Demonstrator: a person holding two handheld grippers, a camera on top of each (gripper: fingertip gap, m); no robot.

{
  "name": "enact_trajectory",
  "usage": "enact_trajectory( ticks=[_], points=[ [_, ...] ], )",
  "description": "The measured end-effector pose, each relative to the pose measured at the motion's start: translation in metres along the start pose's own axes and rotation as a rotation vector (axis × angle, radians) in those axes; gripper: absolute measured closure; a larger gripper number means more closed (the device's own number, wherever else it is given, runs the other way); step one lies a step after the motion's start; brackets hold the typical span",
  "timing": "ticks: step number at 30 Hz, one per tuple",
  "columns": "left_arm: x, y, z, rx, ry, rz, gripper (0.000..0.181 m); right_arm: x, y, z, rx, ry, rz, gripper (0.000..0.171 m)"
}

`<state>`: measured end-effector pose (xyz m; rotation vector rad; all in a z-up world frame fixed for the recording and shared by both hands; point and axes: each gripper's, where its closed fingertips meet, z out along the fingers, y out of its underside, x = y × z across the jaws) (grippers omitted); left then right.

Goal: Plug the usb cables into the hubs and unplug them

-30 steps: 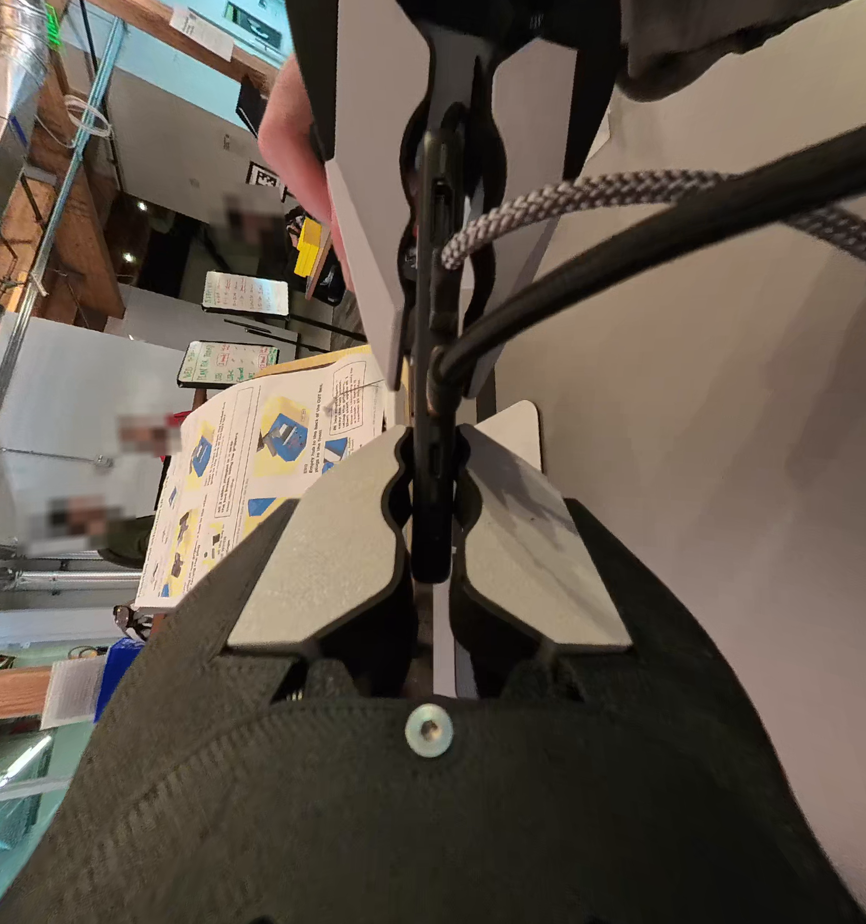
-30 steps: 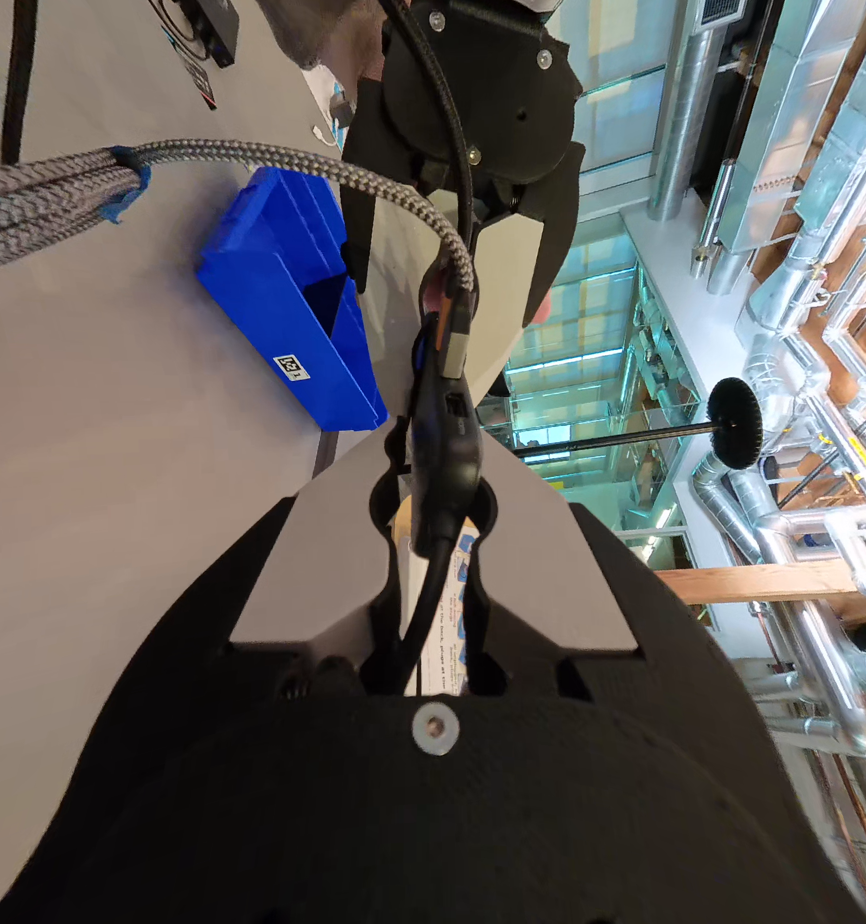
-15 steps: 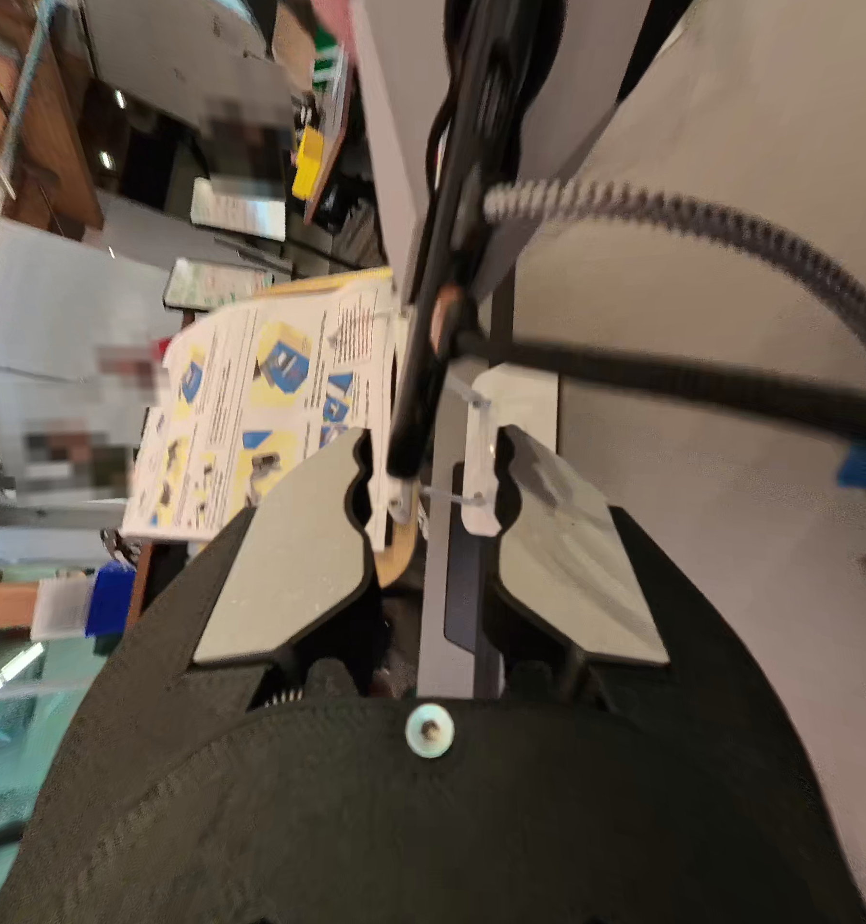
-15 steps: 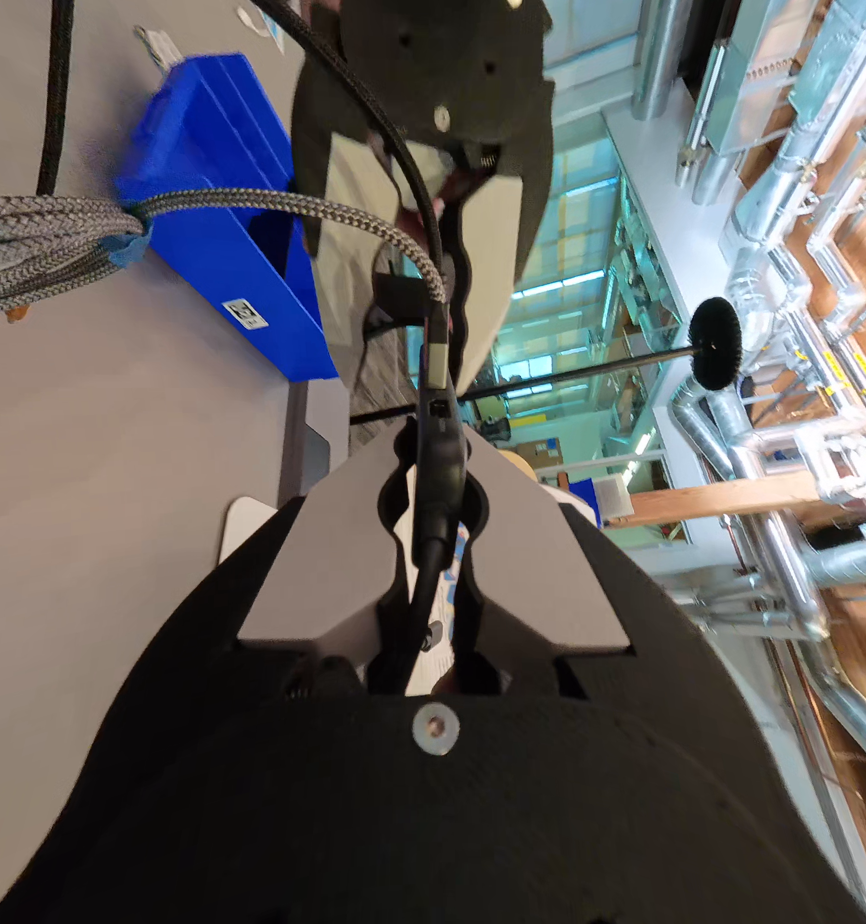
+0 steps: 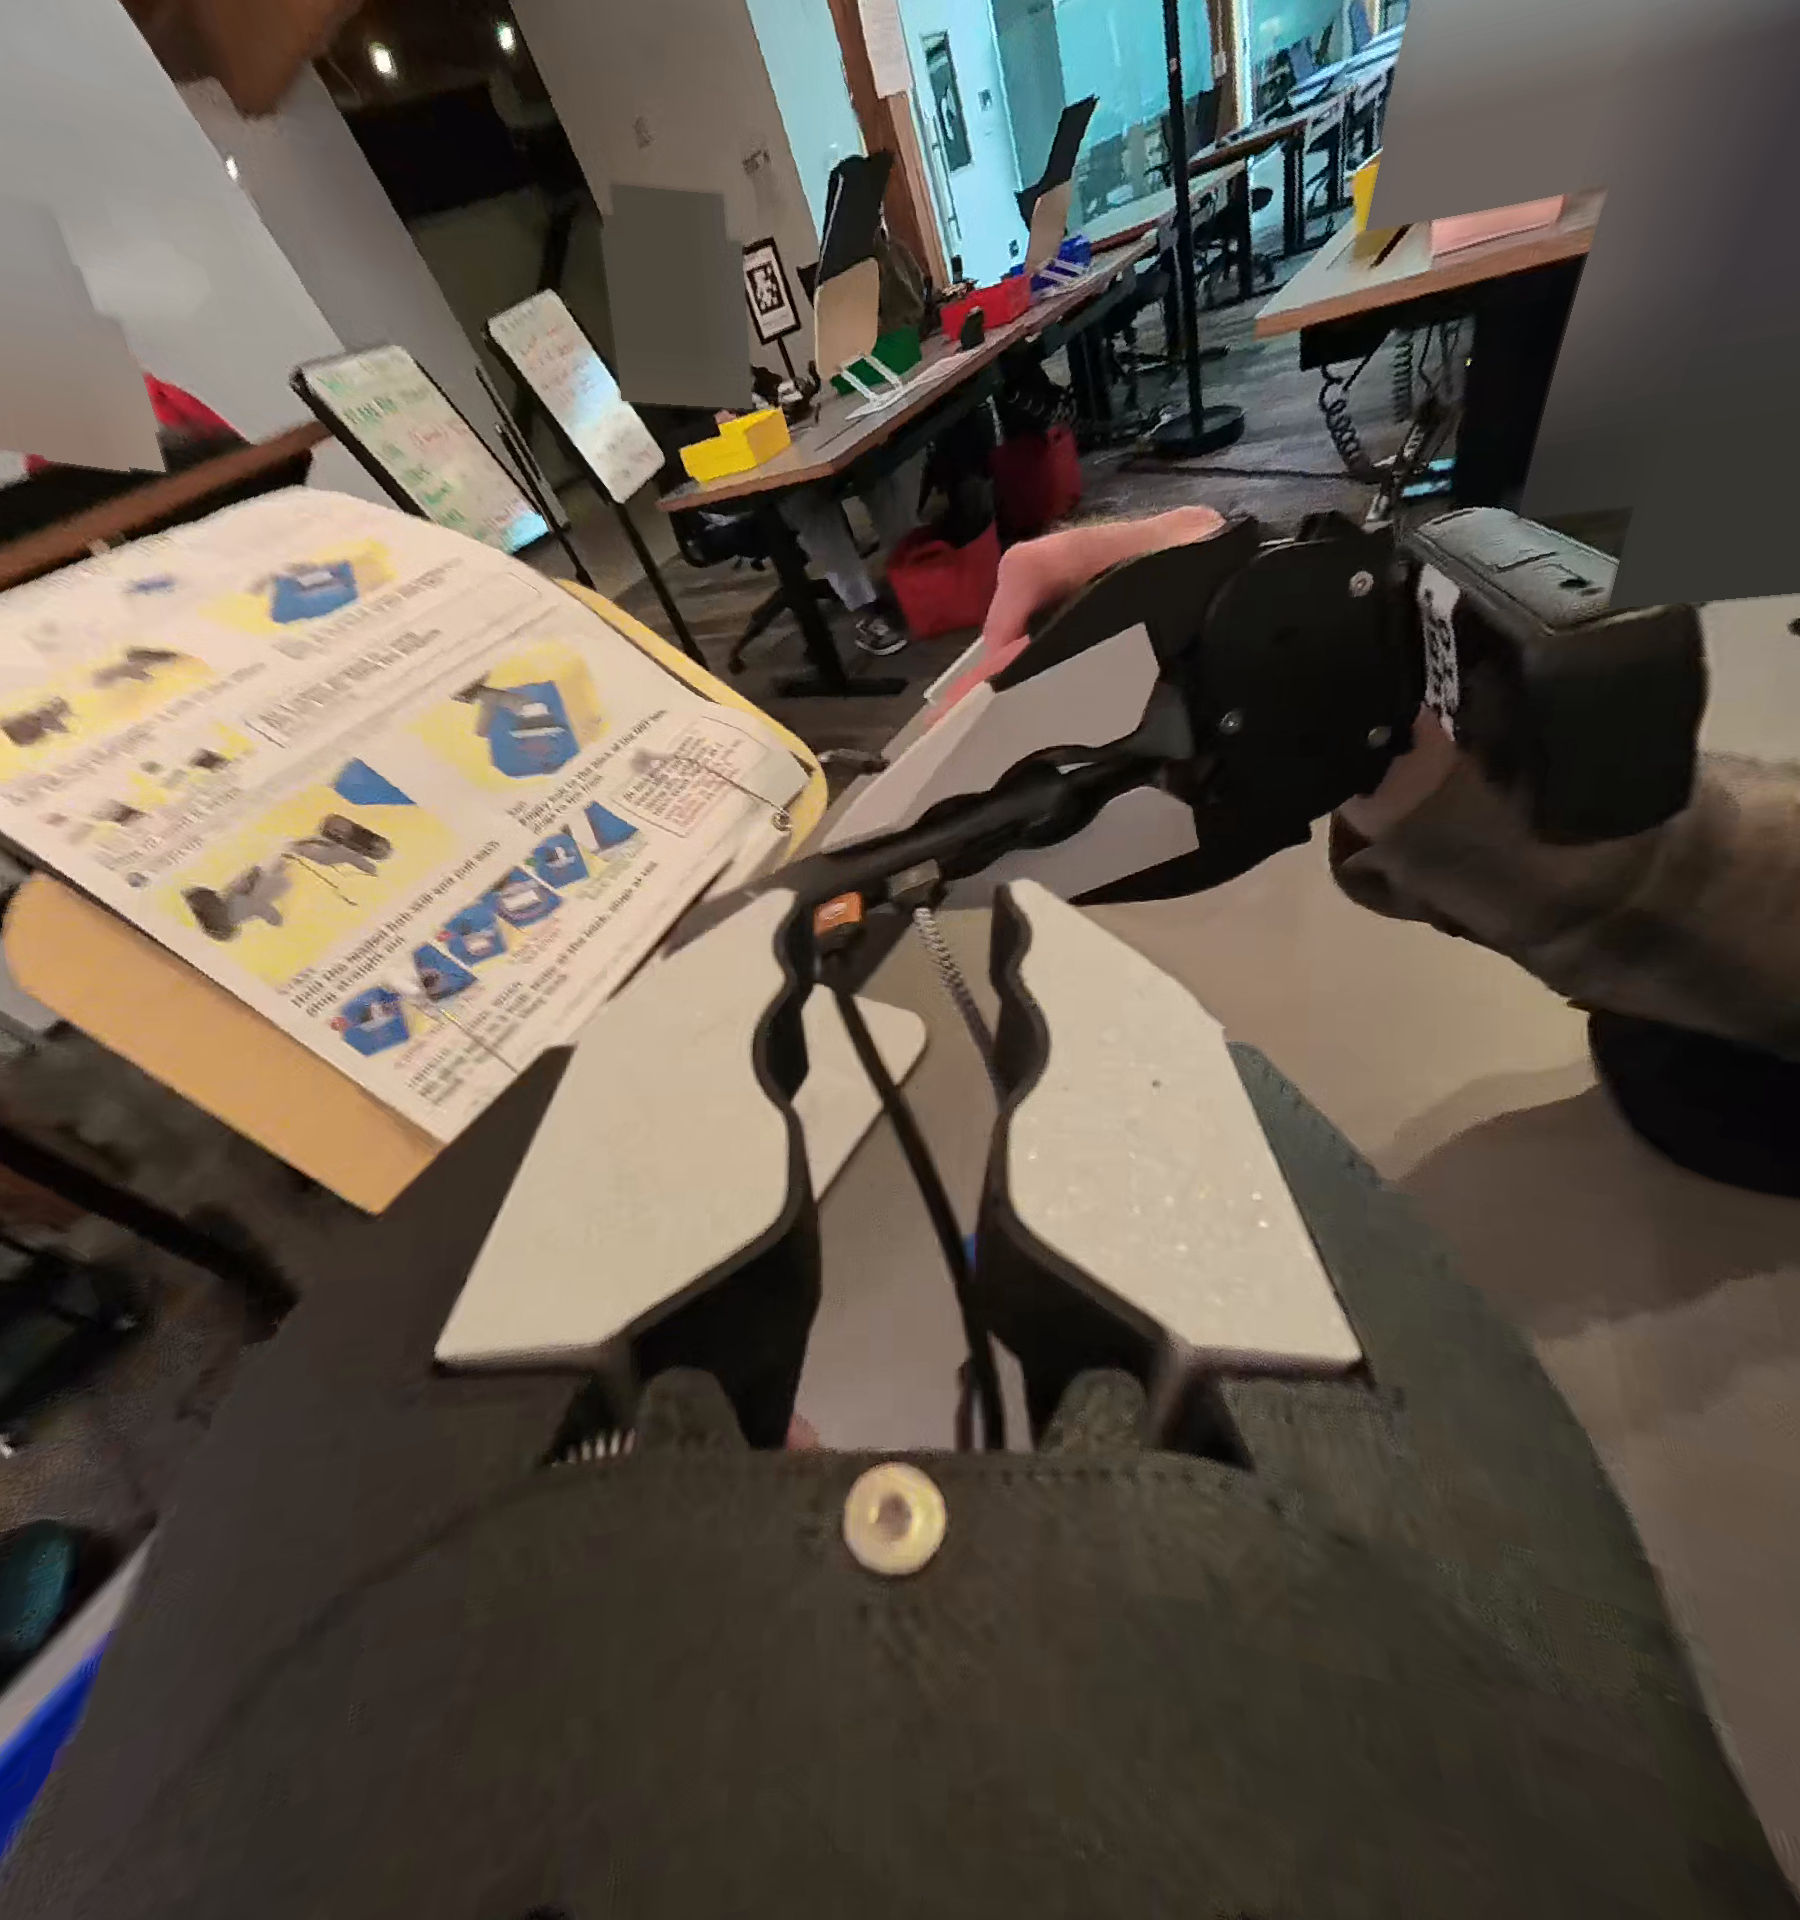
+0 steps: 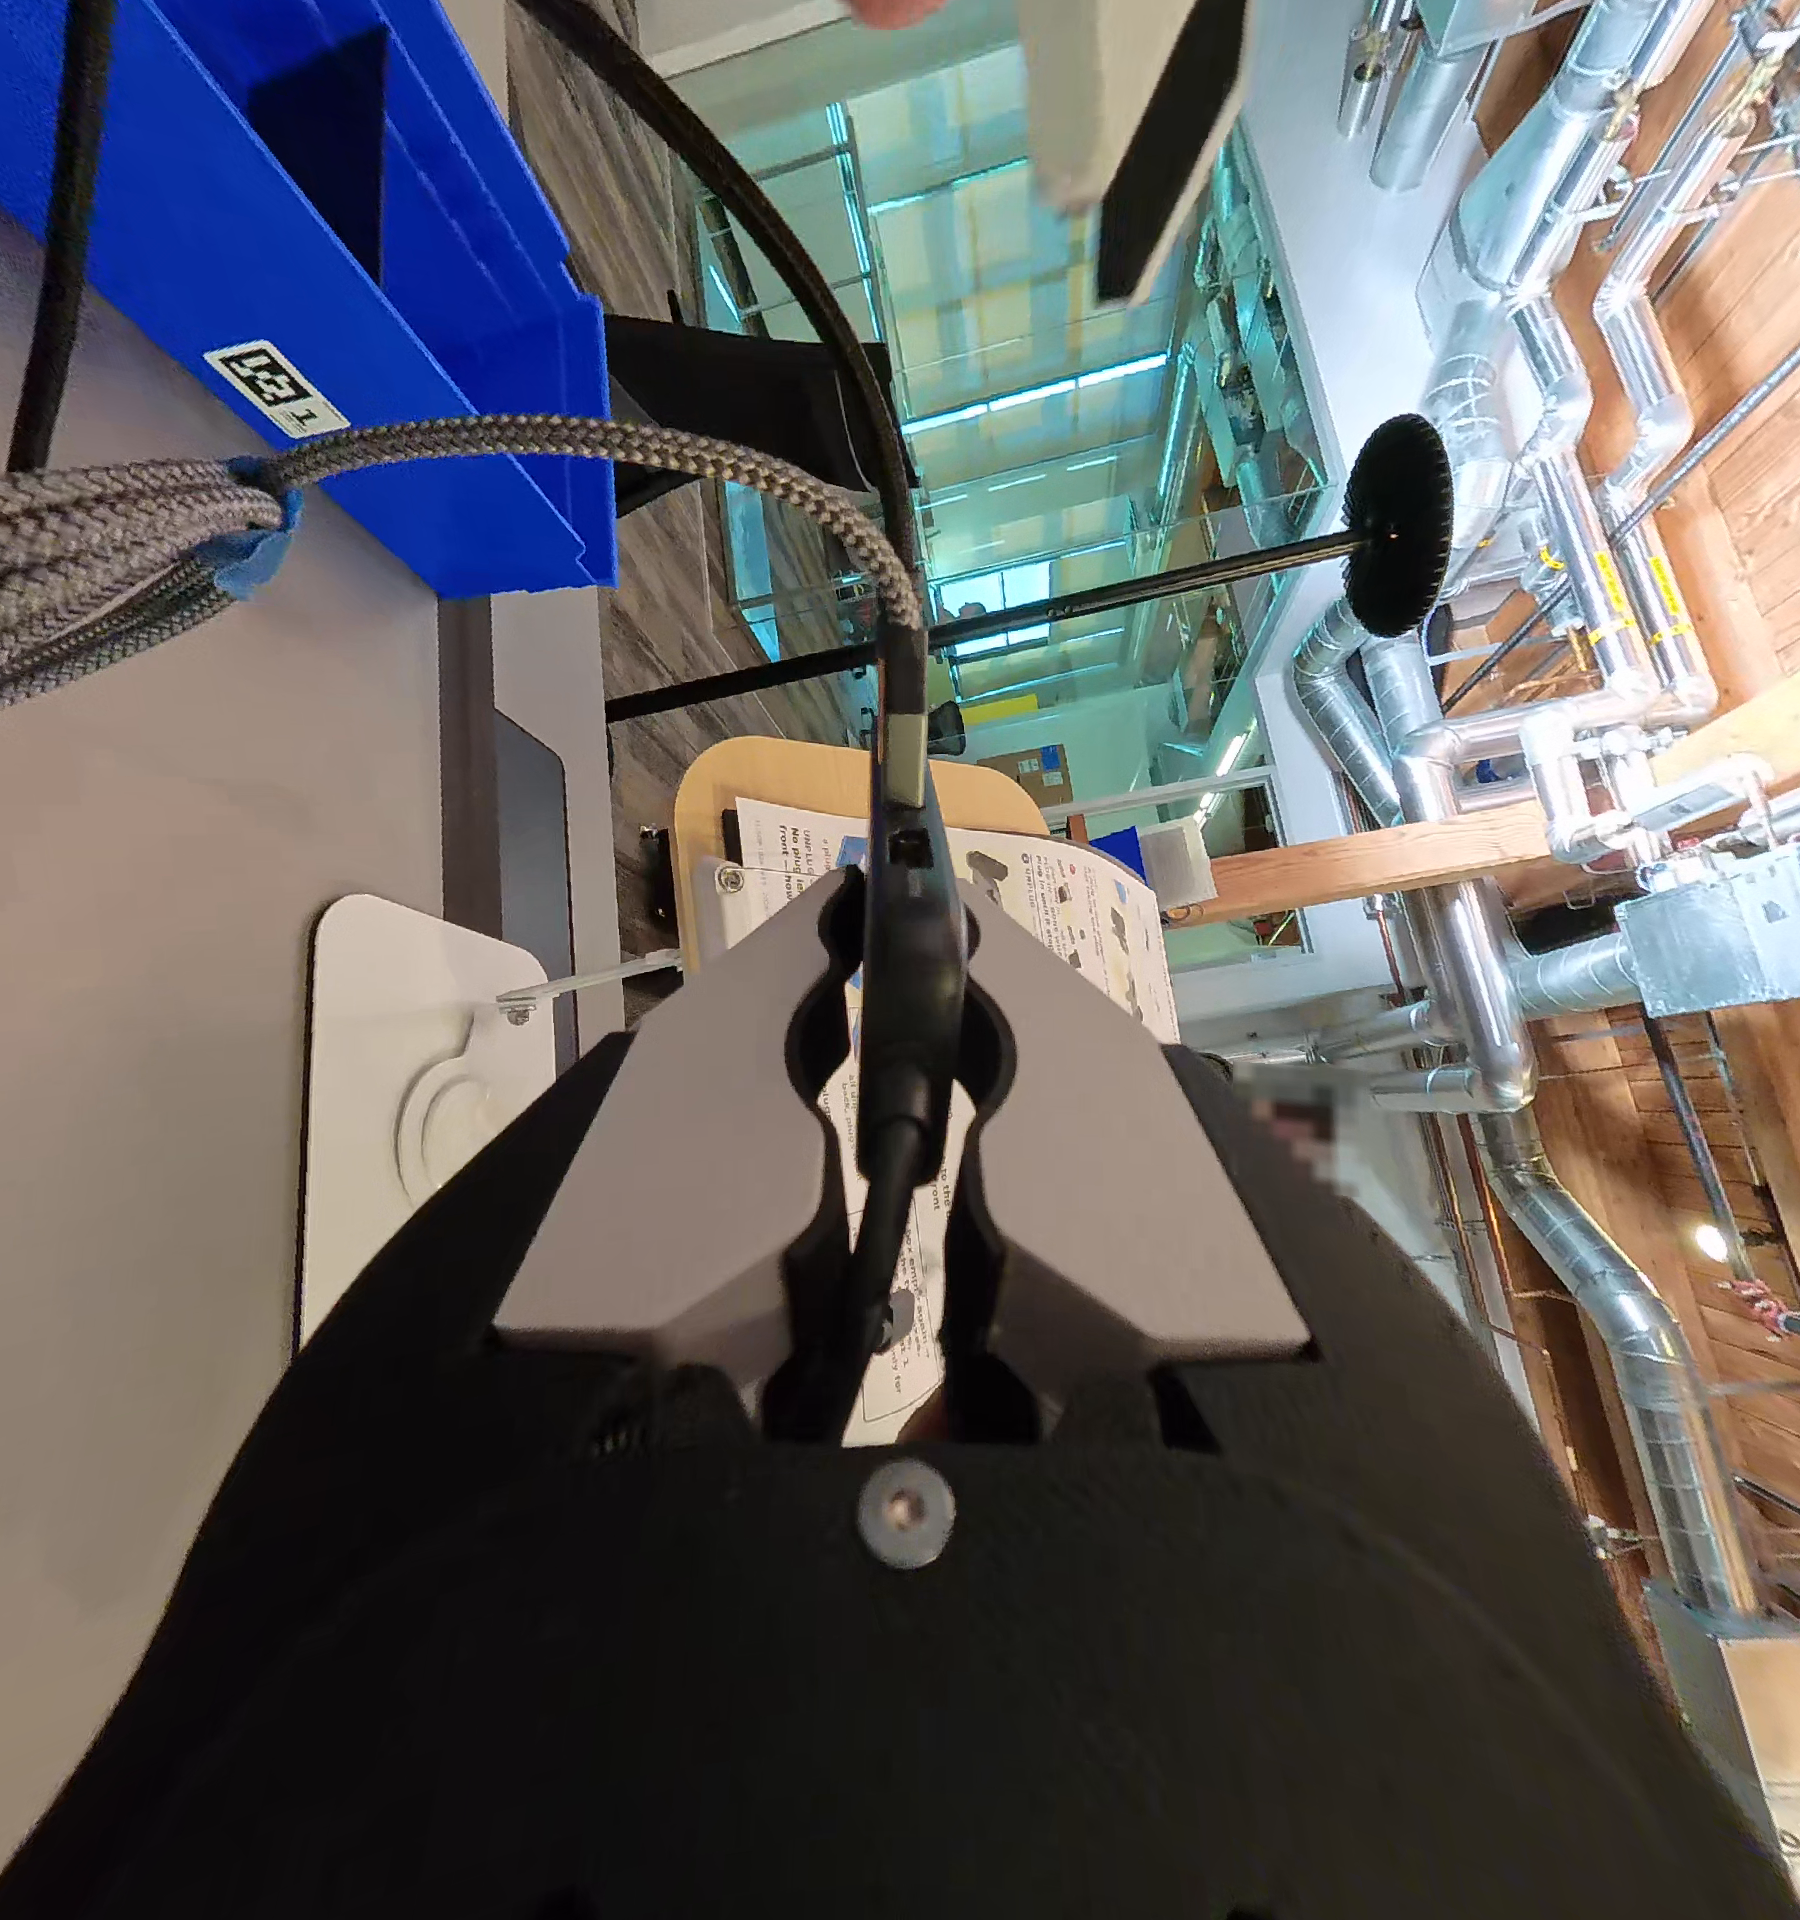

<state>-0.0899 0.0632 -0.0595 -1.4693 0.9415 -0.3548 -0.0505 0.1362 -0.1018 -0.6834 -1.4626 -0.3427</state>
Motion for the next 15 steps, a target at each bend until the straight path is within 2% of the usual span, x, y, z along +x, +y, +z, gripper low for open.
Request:
enact_trajectory(
  ticks=[2,8,15],
  points=[
    [0.006,0.004,0.01,-0.006,0.002,-0.04,0.155,0.0,0.001,0.001,-0.008,0.009,-0.004,0.161],
    [0.007,0.022,0.033,-0.136,-0.053,-0.033,0.157,0.003,0.004,0.002,-0.013,0.03,-0.006,0.161],
    [0.002,0.026,0.046,-0.161,-0.057,-0.097,0.163,0.003,0.001,0.004,-0.017,0.043,-0.018,0.162]
  ],
)
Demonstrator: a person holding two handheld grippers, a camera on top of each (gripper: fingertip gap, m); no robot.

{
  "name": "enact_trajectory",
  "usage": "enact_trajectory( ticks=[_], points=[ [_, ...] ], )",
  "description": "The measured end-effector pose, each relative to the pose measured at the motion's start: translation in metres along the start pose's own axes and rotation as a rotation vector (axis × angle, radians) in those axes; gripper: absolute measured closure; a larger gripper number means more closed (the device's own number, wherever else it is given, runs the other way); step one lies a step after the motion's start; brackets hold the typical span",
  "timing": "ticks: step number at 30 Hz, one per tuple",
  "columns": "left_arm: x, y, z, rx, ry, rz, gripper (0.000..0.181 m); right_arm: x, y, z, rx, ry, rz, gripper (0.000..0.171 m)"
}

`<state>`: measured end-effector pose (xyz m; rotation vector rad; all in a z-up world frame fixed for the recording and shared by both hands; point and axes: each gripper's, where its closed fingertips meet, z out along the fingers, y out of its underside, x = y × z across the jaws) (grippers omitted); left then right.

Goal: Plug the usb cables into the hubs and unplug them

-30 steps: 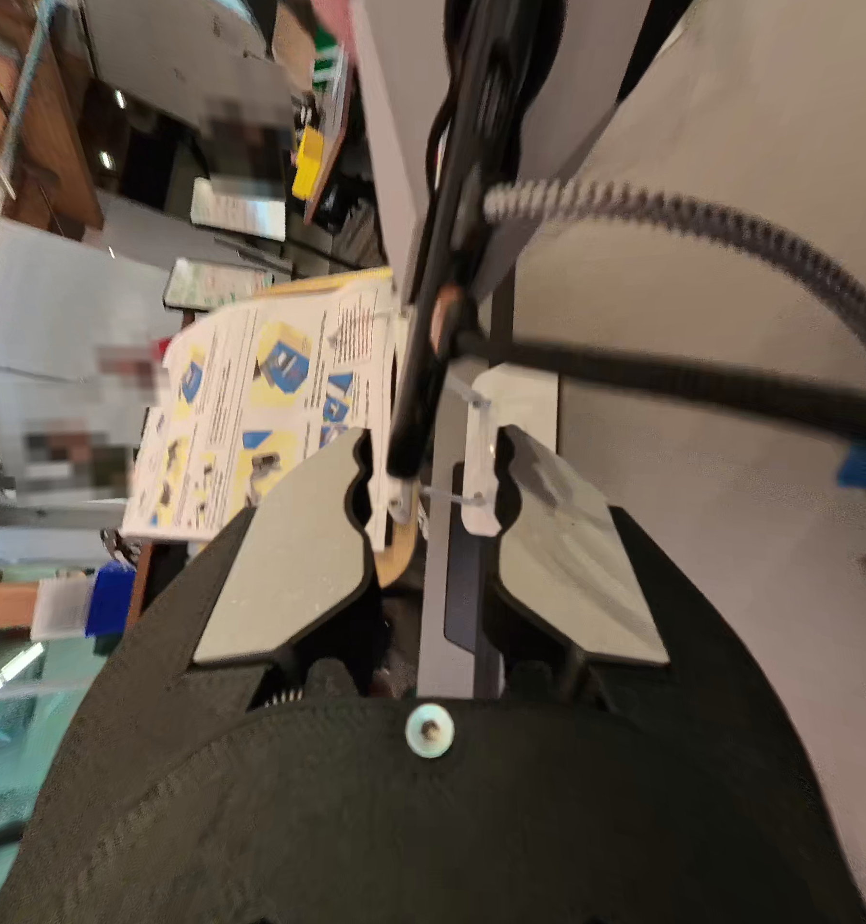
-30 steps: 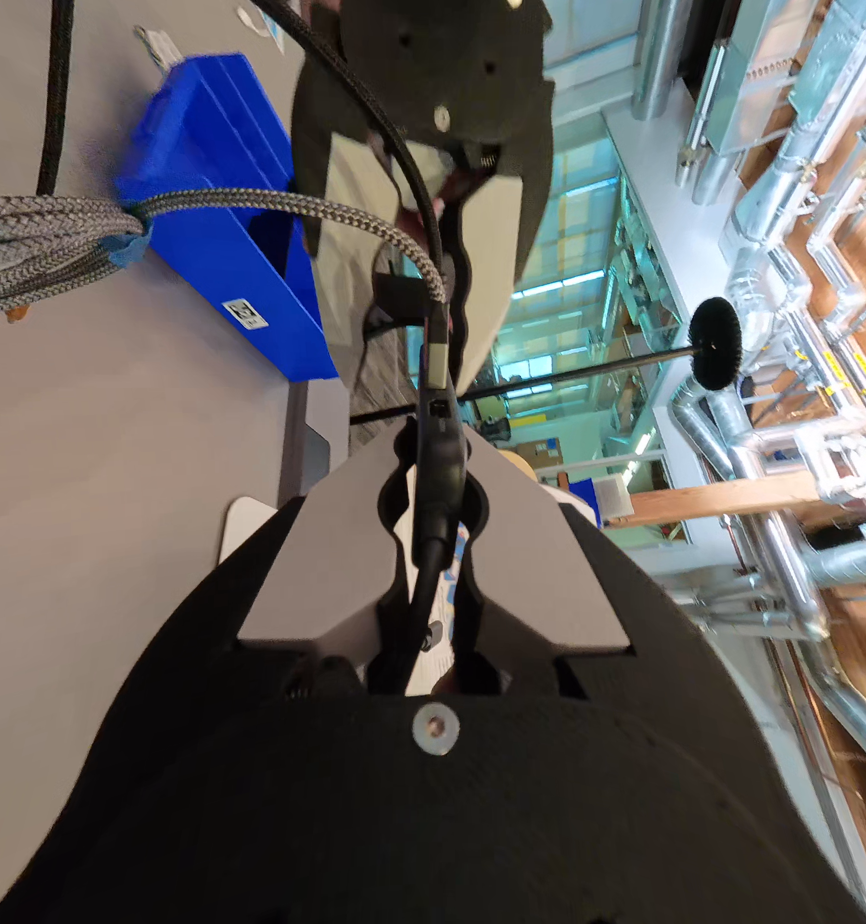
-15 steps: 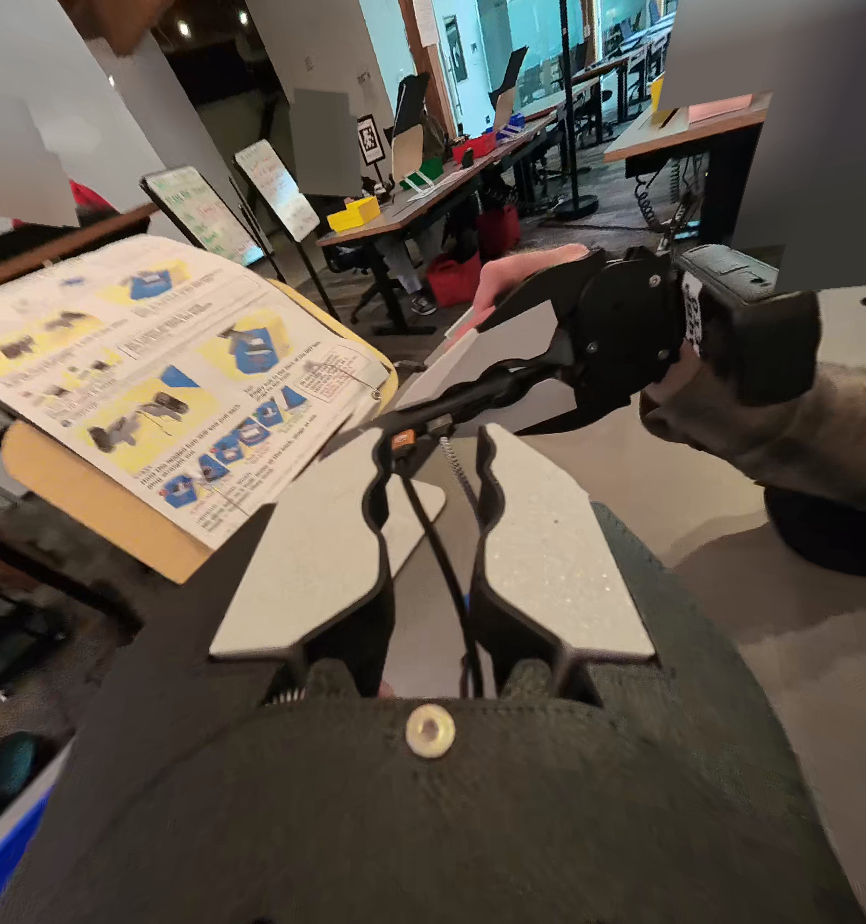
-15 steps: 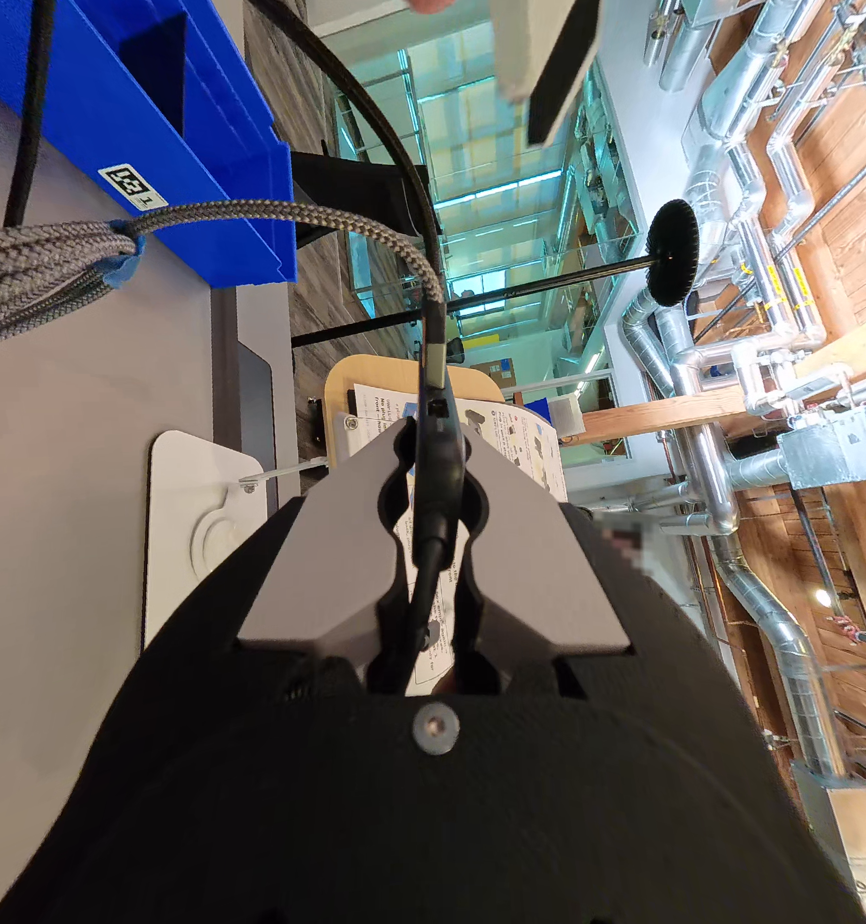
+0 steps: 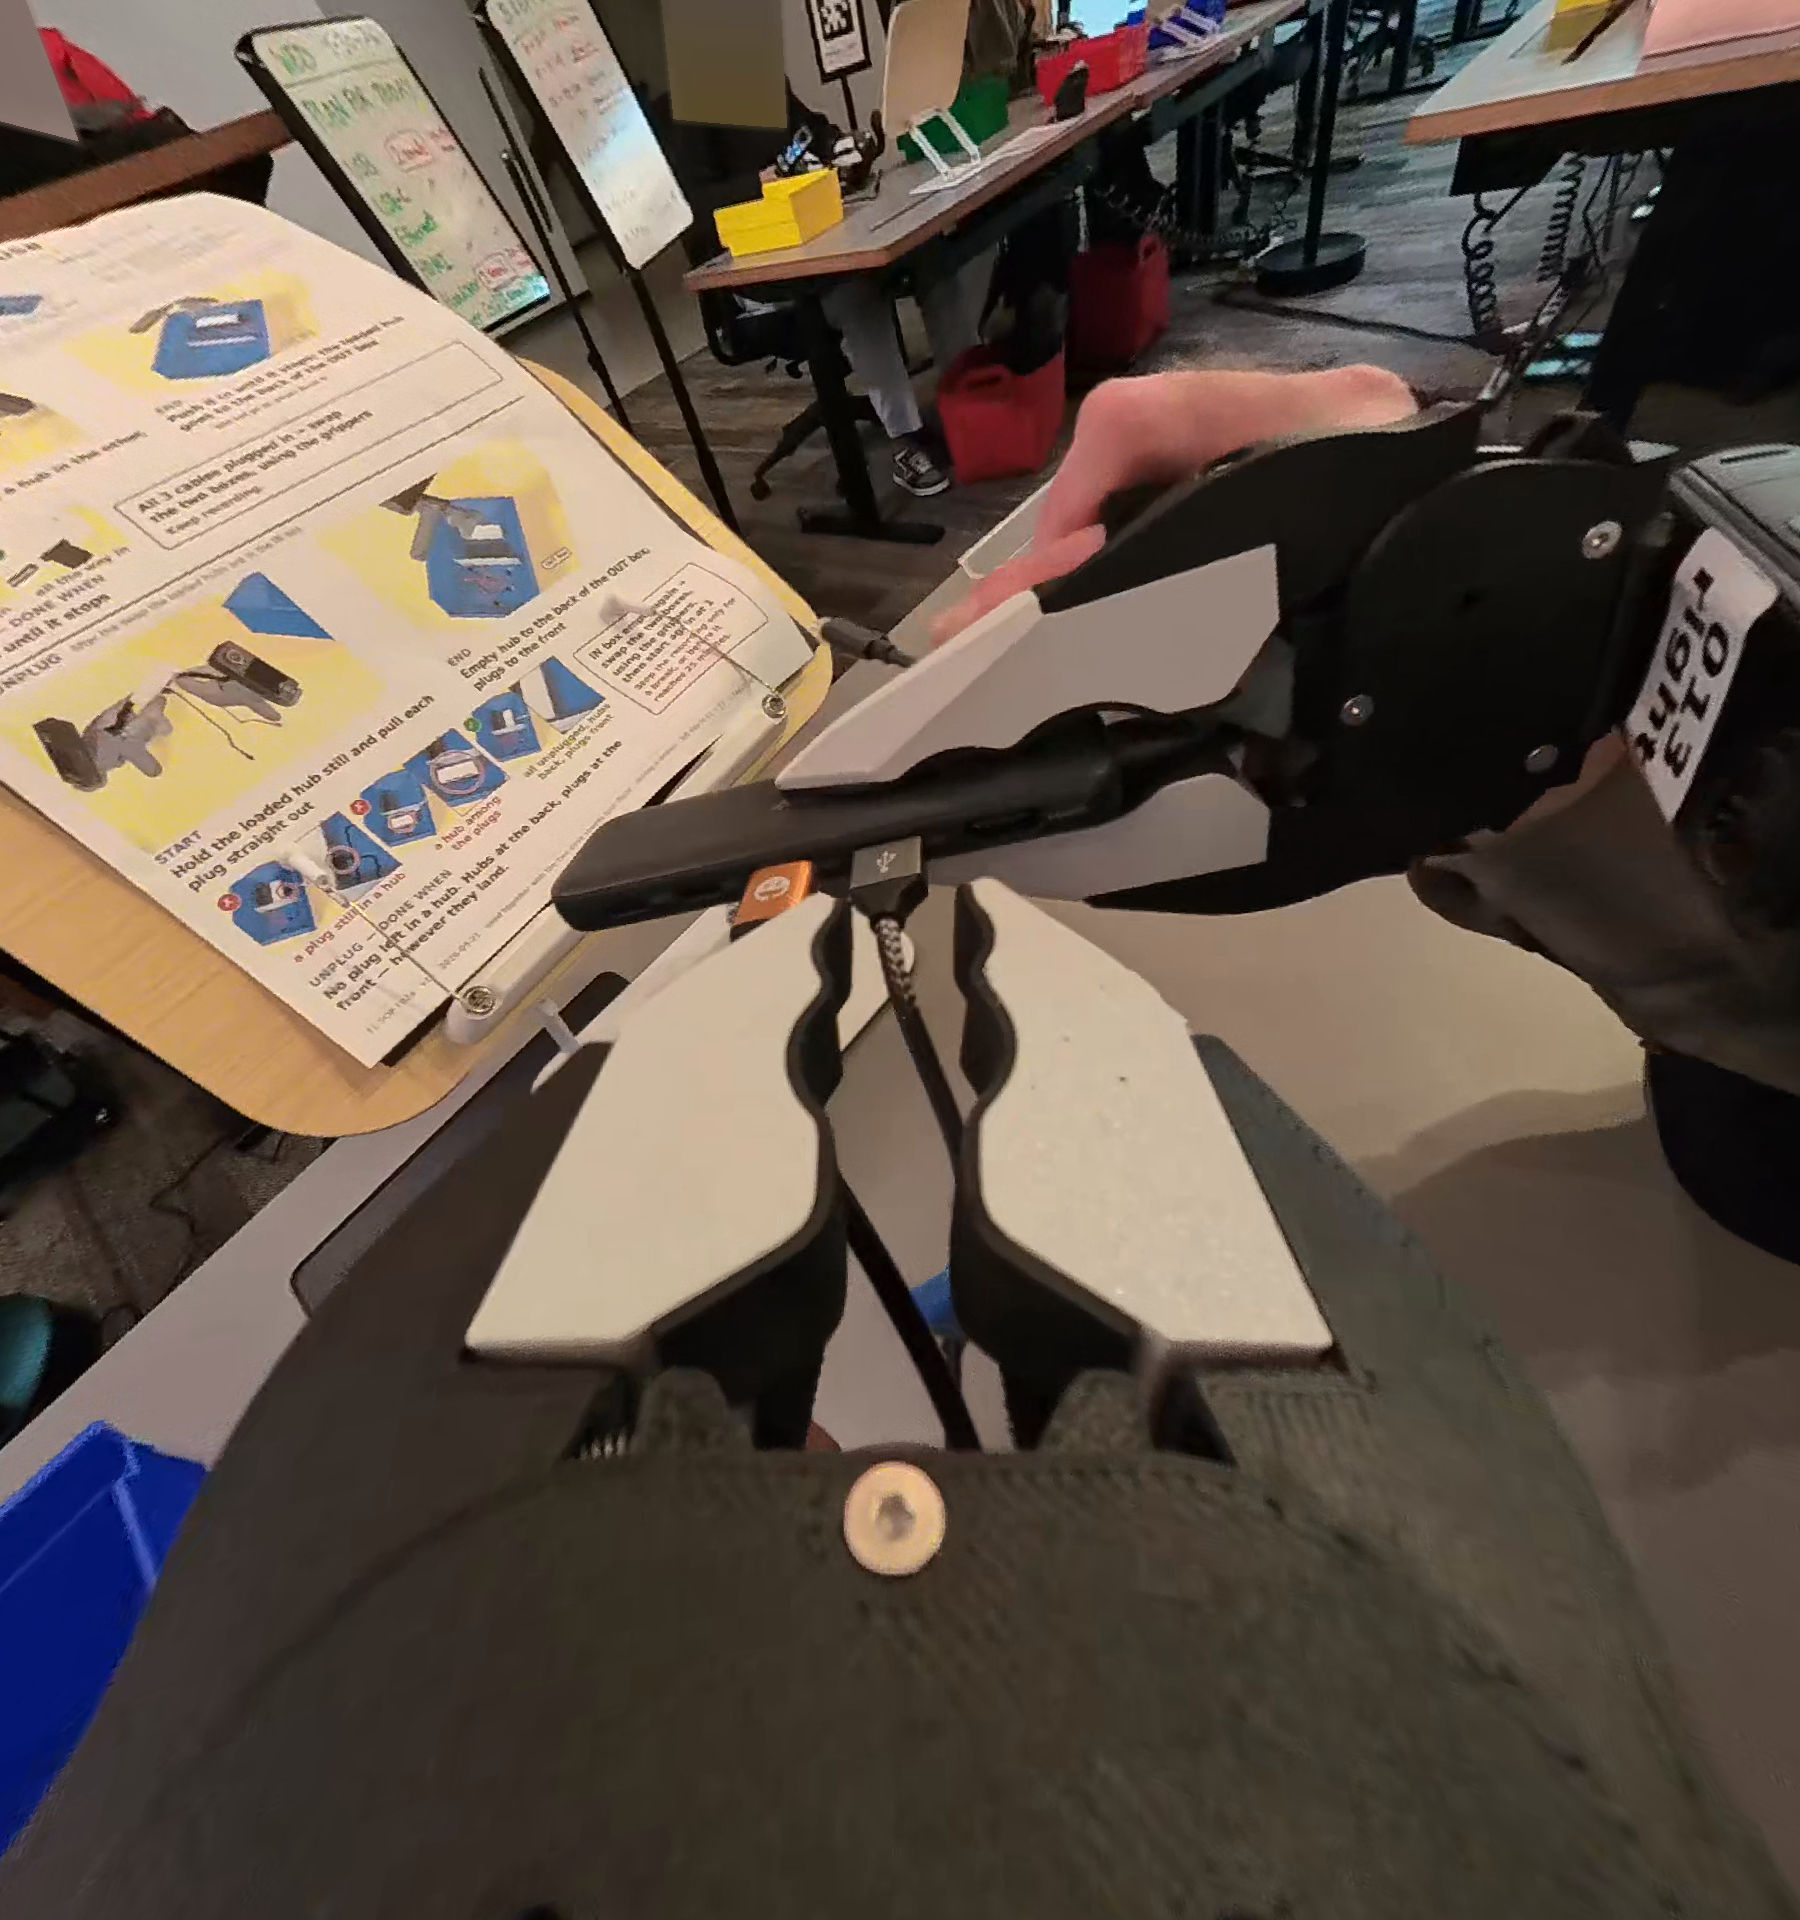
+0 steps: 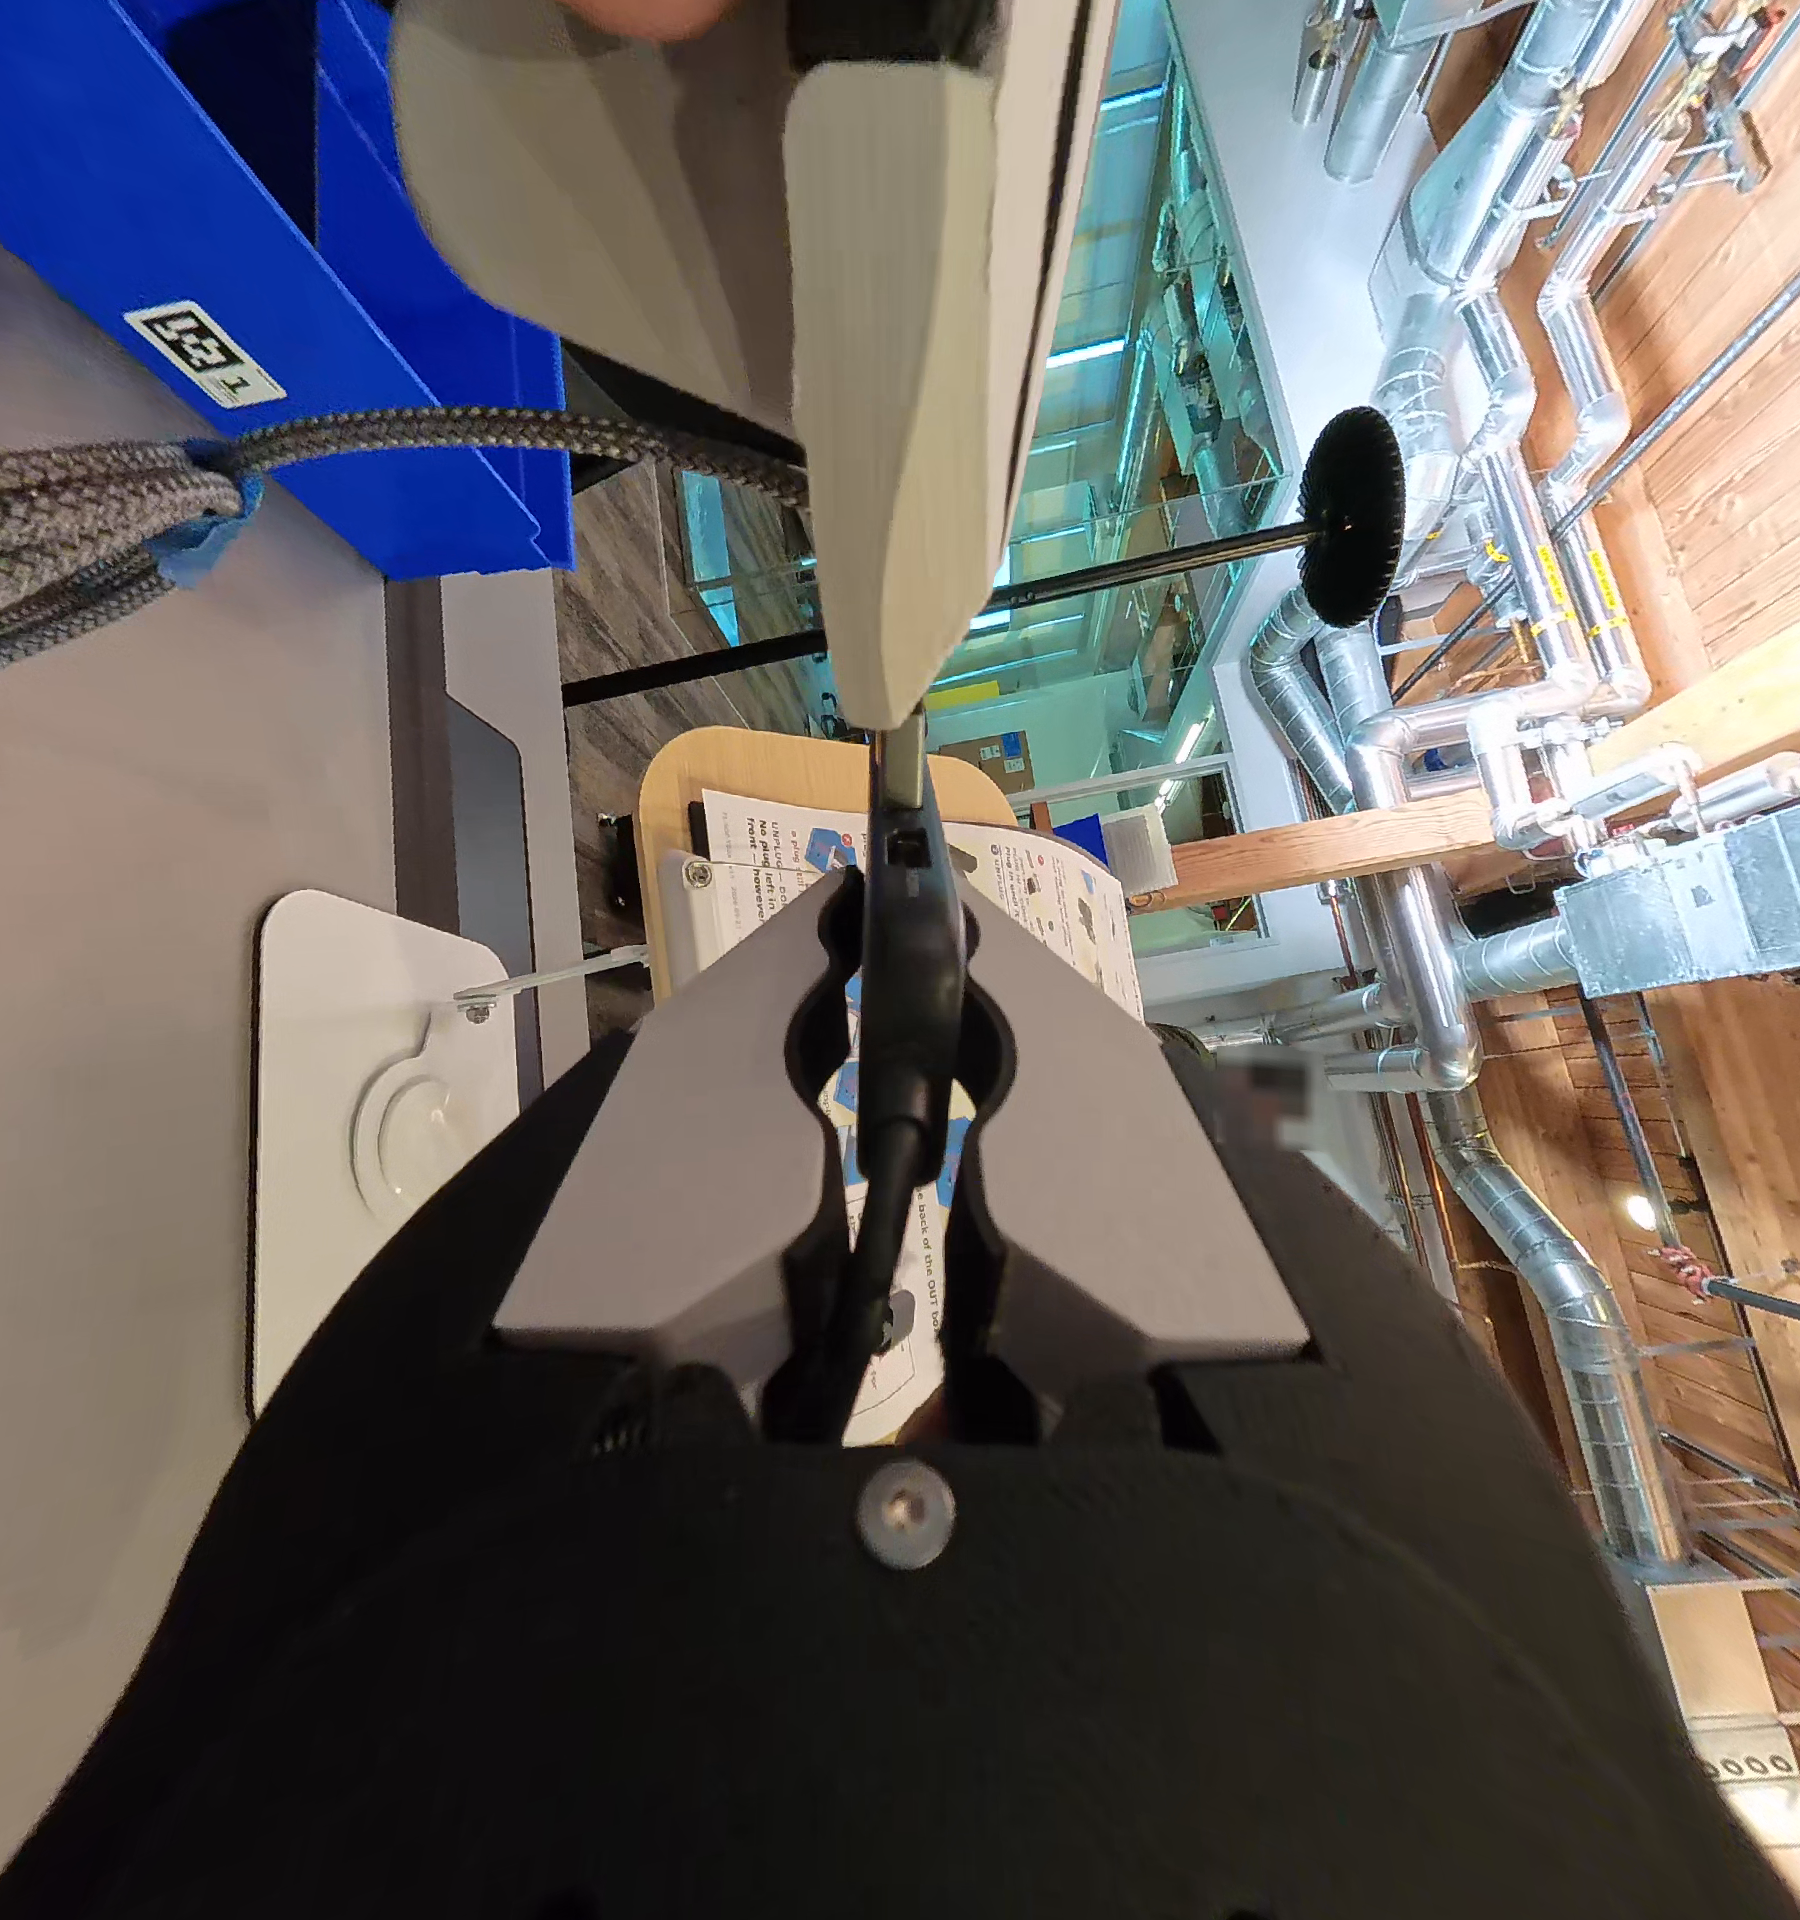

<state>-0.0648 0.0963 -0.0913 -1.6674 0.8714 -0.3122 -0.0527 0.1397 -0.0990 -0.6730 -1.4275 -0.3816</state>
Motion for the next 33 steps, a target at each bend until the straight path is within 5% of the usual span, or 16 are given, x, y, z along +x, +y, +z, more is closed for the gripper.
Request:
enact_trajectory(
  ticks=[12,22,27,33],
  points=[
    [-0.007,-0.004,0.006,0.096,-0.055,-0.039,0.17,0.004,0.004,0.004,0.004,0.025,0.06,0.161],
    [-0.002,-0.012,0.0,0.141,0.069,-0.104,0.175,0.006,-0.002,0.001,0.036,0.039,0.037,0.161],
    [-0.003,-0.011,0.008,0.14,-0.002,-0.069,0.154,0.007,-0.012,0.005,0.044,0.042,0.028,0.161],
    [-0.006,-0.014,0.005,0.126,-0.044,-0.055,0.152,0.012,-0.016,0.011,0.033,0.061,0.053,0.161]
  ],
)
